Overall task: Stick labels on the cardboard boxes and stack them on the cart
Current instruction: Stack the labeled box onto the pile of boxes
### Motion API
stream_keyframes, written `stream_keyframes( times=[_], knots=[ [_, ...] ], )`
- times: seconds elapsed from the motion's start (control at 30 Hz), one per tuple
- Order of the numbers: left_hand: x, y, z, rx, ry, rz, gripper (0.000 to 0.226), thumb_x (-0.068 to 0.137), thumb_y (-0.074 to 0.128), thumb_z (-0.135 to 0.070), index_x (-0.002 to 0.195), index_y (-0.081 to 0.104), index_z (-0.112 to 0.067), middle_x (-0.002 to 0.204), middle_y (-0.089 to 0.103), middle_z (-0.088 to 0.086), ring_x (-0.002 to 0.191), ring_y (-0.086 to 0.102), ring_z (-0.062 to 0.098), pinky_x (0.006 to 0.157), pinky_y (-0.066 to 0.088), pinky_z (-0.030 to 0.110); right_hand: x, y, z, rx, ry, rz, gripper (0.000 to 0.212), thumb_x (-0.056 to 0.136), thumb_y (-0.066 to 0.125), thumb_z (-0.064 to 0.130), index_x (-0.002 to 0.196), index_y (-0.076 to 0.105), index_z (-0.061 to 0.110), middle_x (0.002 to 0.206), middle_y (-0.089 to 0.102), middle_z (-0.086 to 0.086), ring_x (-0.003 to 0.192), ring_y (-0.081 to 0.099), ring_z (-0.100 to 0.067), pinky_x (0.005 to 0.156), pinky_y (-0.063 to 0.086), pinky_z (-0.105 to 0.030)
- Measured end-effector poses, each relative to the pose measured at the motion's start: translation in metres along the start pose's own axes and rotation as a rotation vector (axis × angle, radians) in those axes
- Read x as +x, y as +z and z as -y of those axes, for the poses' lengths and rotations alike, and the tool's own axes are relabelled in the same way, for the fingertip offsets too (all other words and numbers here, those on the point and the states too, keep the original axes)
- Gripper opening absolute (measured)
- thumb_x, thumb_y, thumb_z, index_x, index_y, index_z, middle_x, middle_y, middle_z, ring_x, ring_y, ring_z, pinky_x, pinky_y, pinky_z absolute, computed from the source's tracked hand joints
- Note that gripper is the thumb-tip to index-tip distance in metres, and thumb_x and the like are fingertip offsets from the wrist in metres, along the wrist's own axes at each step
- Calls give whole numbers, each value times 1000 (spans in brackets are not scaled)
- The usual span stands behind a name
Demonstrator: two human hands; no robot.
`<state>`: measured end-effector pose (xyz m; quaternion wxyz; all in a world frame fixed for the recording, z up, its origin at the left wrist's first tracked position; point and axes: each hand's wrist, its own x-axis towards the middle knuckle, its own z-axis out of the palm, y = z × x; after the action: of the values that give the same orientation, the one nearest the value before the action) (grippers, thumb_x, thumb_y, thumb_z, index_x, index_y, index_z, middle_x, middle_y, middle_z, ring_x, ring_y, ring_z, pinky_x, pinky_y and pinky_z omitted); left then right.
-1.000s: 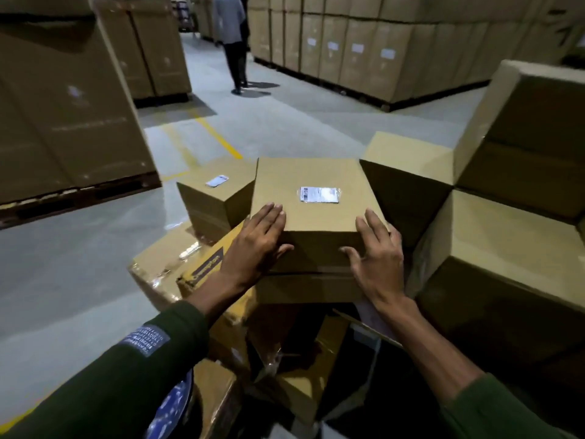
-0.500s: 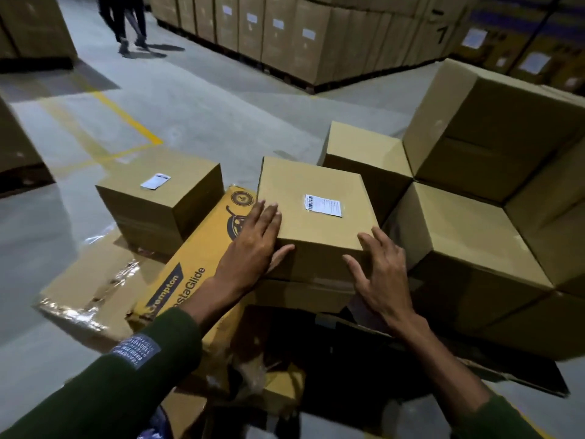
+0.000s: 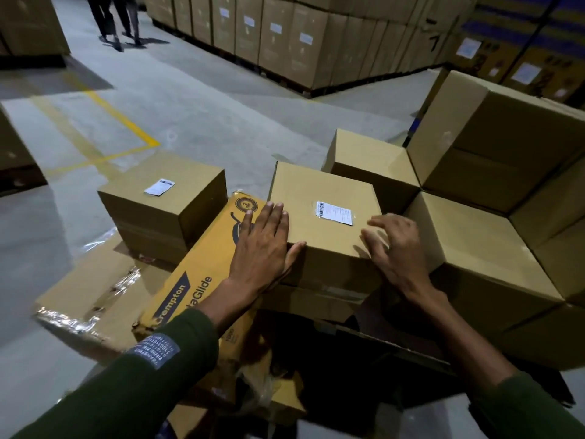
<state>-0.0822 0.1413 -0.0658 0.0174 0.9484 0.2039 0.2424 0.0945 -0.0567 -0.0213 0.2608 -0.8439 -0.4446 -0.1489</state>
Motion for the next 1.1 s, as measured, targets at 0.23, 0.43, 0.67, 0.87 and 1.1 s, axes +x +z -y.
stream_keyframes(
  times=[0.23, 0.43, 0.67, 0.87, 1.1],
  knots=[
    [0, 8, -2, -32, -20, -81, 70, 99, 28, -54, 140, 48, -1, 148, 46, 19, 143, 34, 32, 116, 28, 54, 83, 9, 9, 52, -28, 406, 47, 96, 57, 46, 126, 63, 10, 120, 62, -10, 107, 57, -25, 92, 48, -43],
    [2, 17, -4, -48, -28, -196, 66, 98, 37, -51, 134, 55, 1, 143, 51, 21, 139, 40, 34, 112, 34, 54, 109, 14, 1, -90, -75, 631, 72, 77, 49, 72, 131, 60, 26, 118, 50, -10, 107, 50, -25, 92, 47, -43],
    [2, 28, -4, -62, -18, -307, 60, 97, 45, -46, 131, 58, 2, 139, 55, 20, 137, 43, 35, 108, 39, 55, 129, 10, 3, -95, -105, 725, 49, 82, 73, 52, 120, 63, 24, 115, 50, -5, 102, 55, -22, 81, 50, -33],
    [1, 31, -4, -64, -14, -335, 59, 97, 44, -46, 131, 58, 1, 139, 54, 20, 138, 42, 36, 106, 41, 56, 150, 11, 14, -103, -63, 886, 47, 79, 79, 46, 113, 65, 17, 115, 63, -2, 97, 60, -17, 80, 54, -34],
    [1, 33, -2, -70, -10, -348, 63, 100, 34, -49, 132, 57, 1, 140, 54, 19, 138, 41, 35, 106, 41, 56, 157, 13, 21, -133, -34, 904, 52, 74, 83, 44, 108, 55, 18, 107, 60, -1, 94, 59, -18, 80, 53, -39]
  ],
)
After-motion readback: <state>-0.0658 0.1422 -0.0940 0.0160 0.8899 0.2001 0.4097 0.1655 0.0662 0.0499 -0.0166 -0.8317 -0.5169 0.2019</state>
